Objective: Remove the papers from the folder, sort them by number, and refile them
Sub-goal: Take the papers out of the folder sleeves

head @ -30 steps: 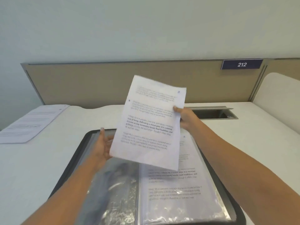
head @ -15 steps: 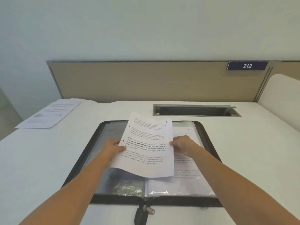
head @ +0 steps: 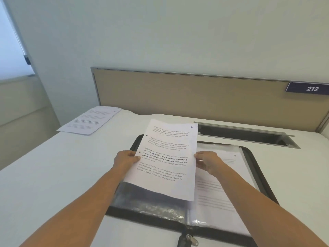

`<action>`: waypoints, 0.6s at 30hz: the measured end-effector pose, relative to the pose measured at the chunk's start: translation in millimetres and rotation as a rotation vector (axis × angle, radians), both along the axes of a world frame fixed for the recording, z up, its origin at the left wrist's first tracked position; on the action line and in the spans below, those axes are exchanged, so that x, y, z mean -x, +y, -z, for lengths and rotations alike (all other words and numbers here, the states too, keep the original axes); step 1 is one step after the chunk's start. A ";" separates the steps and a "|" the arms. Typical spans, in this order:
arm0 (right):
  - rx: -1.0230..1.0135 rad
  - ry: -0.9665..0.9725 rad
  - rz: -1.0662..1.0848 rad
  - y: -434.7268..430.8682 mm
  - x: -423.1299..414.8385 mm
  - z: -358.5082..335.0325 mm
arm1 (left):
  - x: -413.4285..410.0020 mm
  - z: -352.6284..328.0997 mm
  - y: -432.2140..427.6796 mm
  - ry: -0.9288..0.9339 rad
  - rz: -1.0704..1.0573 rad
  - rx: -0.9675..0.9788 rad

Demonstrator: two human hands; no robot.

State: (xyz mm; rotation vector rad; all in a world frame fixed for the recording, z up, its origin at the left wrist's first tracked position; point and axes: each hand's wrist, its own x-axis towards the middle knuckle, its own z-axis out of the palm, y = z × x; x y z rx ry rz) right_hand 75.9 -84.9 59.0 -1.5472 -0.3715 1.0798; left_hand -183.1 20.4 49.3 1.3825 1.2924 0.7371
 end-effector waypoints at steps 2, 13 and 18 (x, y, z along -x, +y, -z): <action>-0.023 0.005 -0.009 18.9 17.0 -0.4 | 19.9 -2.3 19.0 0.012 -0.021 -0.011; -0.049 0.052 -0.077 163.7 157.5 9.3 | 165.7 -11.3 153.2 0.051 -0.157 -0.053; -0.032 0.047 -0.070 226.2 215.0 14.2 | 226.3 -8.0 216.4 0.102 -0.179 -0.059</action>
